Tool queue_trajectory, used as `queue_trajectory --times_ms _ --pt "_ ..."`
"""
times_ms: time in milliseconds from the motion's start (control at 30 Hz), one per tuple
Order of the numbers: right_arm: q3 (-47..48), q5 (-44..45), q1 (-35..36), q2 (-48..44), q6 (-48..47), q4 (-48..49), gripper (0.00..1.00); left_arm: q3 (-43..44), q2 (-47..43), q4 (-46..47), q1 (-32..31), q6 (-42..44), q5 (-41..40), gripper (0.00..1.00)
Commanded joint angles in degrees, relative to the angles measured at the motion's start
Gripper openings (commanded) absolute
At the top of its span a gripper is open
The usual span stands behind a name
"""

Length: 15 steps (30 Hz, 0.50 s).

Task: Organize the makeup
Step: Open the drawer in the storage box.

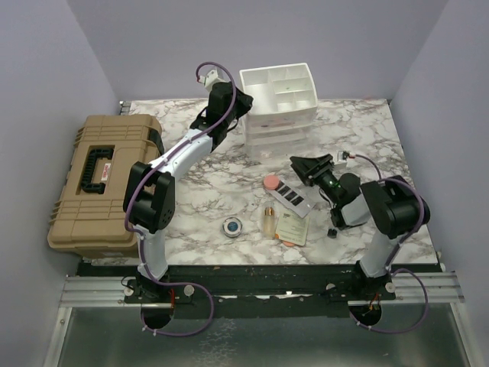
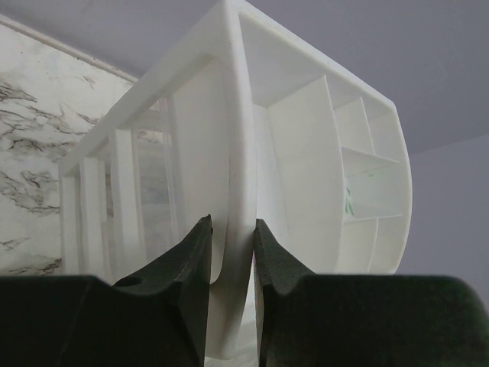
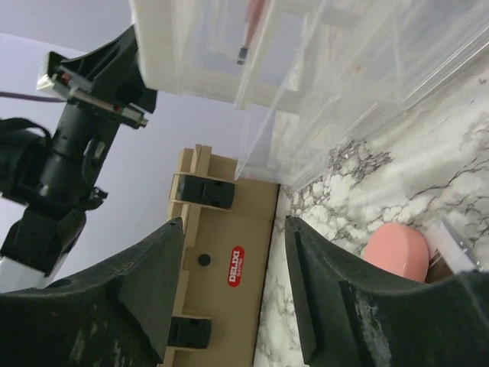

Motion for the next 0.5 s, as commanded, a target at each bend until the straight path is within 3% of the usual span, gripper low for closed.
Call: queue_trajectory --times_ms 0,67,133,267,367,467 --pt "-3.94 1.96 -0.89 -9.36 -4.95 3.02 0.63 -2.32 -1.03 -1.76 0.31 -0.15 -0.19 0.07" --pt "-2.93 1.57 -1.71 -15.21 -9.81 -8.03 0.65 -3.25 -2.10 -1.76 0.31 0.17 -0.65 0.19" --pt "0.11 3.26 -1.83 -21.90 -15.87 -25.35 0.67 -4.21 -3.33 -1.76 0.33 1.36 -1.36 0.28" --pt "9.63 13.84 -1.92 -31.19 -27.38 -58.08 0.70 -5.62 -5.73 -1.60 0.74 2.80 -1.02 0.48" --pt "16.74 19.79 -2.17 -32.58 -34.08 -72.70 0.73 -4.72 -6.23 -1.33 0.84 4.30 0.51 0.56" --pt "23.48 22.36 -2.84 -29.96 -39.29 -80.83 0.76 -3.85 -6.49 -1.41 1.06 5.52 2.50 0.61"
